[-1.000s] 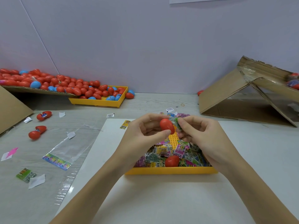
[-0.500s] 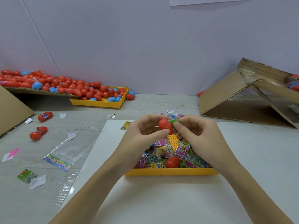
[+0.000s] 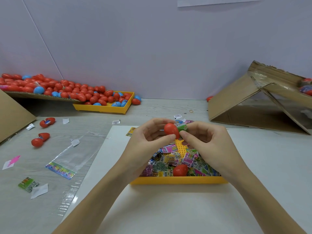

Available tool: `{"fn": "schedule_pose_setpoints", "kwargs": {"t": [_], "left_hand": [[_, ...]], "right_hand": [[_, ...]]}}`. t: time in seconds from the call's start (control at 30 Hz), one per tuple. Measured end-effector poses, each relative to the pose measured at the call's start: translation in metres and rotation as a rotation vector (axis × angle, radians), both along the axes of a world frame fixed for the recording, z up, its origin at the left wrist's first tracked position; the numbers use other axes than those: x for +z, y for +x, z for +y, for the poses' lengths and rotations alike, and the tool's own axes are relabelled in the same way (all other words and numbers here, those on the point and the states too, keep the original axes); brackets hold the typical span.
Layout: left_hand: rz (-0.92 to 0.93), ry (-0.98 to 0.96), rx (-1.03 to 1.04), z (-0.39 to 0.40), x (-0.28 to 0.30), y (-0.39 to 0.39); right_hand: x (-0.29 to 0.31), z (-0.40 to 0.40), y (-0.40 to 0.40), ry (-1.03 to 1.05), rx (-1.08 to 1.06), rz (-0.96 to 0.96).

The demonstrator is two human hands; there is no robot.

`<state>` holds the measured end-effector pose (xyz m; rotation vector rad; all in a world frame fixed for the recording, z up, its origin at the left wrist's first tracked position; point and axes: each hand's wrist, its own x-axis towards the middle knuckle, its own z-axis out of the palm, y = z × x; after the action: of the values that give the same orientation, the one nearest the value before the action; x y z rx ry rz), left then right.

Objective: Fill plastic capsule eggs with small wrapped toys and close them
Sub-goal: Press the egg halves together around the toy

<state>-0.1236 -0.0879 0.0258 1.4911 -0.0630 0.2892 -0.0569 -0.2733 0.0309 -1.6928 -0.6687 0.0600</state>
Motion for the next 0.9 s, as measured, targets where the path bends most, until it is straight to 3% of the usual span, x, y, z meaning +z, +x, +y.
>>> {"fn": "schedule_pose_setpoints", "kwargs": {"t": [0.6, 0.9], "left_hand": [[-0.052, -0.114, -0.028, 0.0000, -0.0007, 0.0011], [-0.171, 0.084, 0.071, -0.0010, -0.0020, -0.0005]], "right_hand": [[0.0052, 0.0011, -0.0066, -0.020, 0.020, -0.025], [0.0077, 0.0006, -0.0093, 0.050, 0.023, 0.140]]}}
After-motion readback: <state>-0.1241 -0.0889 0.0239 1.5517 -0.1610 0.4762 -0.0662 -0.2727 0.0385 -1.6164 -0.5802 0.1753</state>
